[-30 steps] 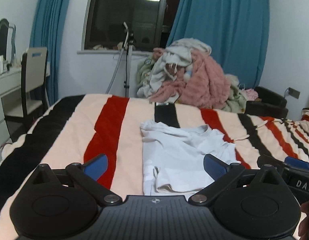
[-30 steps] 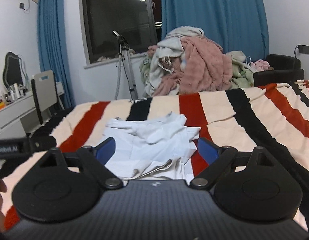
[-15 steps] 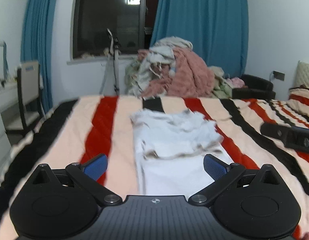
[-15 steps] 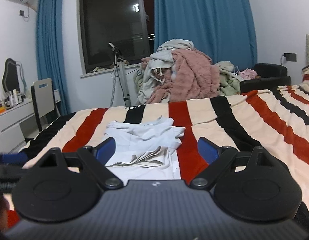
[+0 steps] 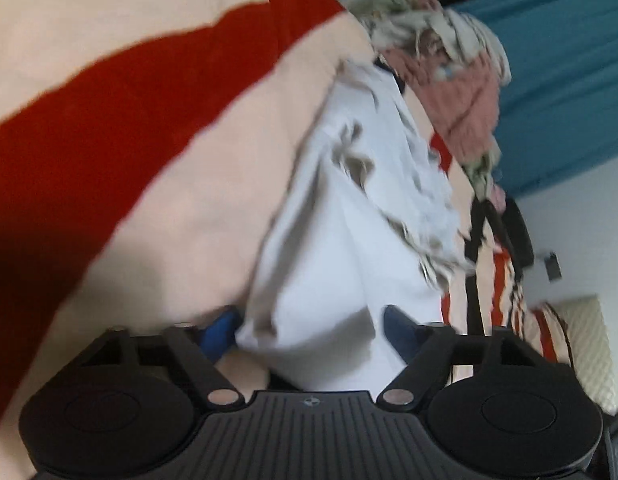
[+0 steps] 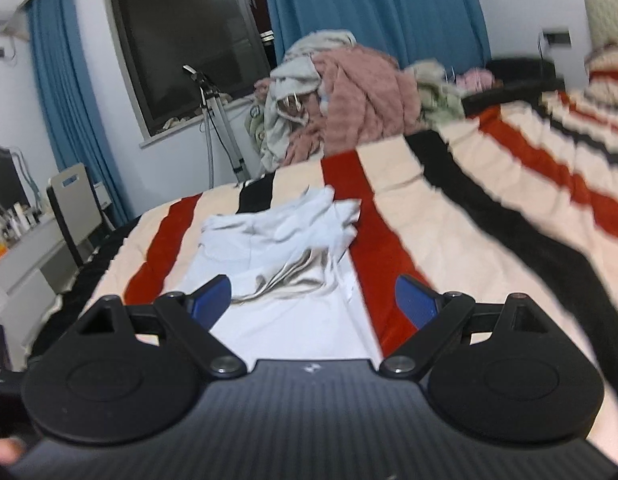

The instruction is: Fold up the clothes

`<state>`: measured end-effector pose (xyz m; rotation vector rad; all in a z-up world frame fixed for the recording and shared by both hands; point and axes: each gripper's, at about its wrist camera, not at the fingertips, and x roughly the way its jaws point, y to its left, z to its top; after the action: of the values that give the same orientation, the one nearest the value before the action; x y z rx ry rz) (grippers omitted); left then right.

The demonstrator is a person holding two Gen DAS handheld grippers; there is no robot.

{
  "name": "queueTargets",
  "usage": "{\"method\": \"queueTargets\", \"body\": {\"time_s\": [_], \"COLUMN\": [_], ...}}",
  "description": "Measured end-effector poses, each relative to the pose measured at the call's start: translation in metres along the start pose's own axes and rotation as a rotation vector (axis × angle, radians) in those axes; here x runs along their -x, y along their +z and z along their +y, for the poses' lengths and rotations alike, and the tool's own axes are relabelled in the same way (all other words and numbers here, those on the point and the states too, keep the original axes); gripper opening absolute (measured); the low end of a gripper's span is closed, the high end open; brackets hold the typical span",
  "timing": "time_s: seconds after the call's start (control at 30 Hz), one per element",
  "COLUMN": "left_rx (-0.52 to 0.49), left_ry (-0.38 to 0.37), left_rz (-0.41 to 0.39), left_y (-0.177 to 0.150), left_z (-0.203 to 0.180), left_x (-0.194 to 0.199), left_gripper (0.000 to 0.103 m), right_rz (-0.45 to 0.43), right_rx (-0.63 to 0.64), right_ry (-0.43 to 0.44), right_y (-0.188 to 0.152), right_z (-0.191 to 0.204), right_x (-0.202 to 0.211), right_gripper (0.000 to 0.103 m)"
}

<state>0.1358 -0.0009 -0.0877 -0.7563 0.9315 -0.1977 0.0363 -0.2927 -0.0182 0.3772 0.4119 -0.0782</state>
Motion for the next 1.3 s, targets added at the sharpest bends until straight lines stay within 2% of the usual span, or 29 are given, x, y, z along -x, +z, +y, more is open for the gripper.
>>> {"method": "queueTargets", "body": {"time_s": [0.03,0.07,0.1,0.13,0.2,0.3,0.4,0.43,0.47,0.5,0.57,0.6,0.67,0.7,0.77,0.93,1.1,1.3], "left_rx": [-0.017,-0.030,-0.031,-0.019,0.014,0.055,0.078,0.087,0.097,0.107,0.122,0.122,0.097,0.078,0.044,0.004,-0.067,-0.058], "left_ry": [0.010,0.014,-0.002,-0.021,-0.052,-0.097,-0.131,-0.137,-0.145,-0.152,-0.164,-0.168,-0.182,-0.189,-0.195,-0.218,-0.261,-0.306], "left_rz": [-0.021,-0.041,-0.055,-0.060,-0.070,-0.095,-0.122,-0.130,-0.137,-0.143,-0.144,-0.148,-0.173,-0.190,-0.214,-0.267,-0.320,-0.325], "left_y": [0.001,0.001,0.001,0.000,0.001,0.003,0.002,0.002,0.001,0.001,0.000,0.000,-0.004,-0.006,-0.009,-0.018,-0.035,-0.079], "left_z": [-0.001,-0.001,0.001,0.004,0.006,0.008,0.009,0.010,0.012,0.013,0.015,0.015,0.012,0.009,0.005,-0.003,-0.012,0.000], "left_x": [0.001,0.003,0.004,0.005,0.007,0.008,0.014,0.015,0.017,0.018,0.019,0.020,0.025,0.028,0.034,0.064,0.118,0.187], "left_gripper": [0.042,0.035,0.018,0.012,0.009,0.007,0.006,0.005,0.005,0.005,0.005,0.005,0.005,0.004,0.004,0.003,0.003,0.003], "right_rz": [0.022,0.049,0.076,0.113,0.206,0.354,0.455,0.448,0.427,0.403,0.352,0.327,0.304,0.292,0.251,0.110,0.021,-0.053], "right_rx": [-0.047,-0.114,-0.187,-0.274,-0.436,-0.620,-0.747,-0.767,-0.791,-0.827,-0.883,-0.894,-0.863,-0.836,-0.746,-0.529,-0.467,-0.410], "right_ry": [0.023,0.063,0.113,0.175,0.282,0.376,0.375,0.344,0.311,0.266,0.199,0.174,0.127,0.109,0.102,0.129,0.188,0.228], "right_y": [-0.001,-0.002,-0.005,-0.008,-0.022,-0.050,-0.075,-0.078,-0.080,-0.081,-0.082,-0.082,-0.079,-0.077,-0.069,-0.048,-0.047,-0.057], "right_z": [-0.003,-0.007,-0.012,-0.018,-0.026,-0.030,-0.035,-0.039,-0.045,-0.054,-0.069,-0.074,-0.075,-0.073,-0.064,-0.035,-0.024,-0.020], "right_x": [-0.001,-0.002,-0.004,-0.007,-0.017,-0.036,-0.054,-0.057,-0.059,-0.059,-0.059,-0.058,-0.058,-0.057,-0.053,-0.023,0.037,0.120], "right_gripper": [0.090,0.090,0.090,0.090,0.090,0.090,0.091,0.090,0.078,0.070,0.056,0.053,0.030,0.026,0.010,0.008,0.007,0.007]}}
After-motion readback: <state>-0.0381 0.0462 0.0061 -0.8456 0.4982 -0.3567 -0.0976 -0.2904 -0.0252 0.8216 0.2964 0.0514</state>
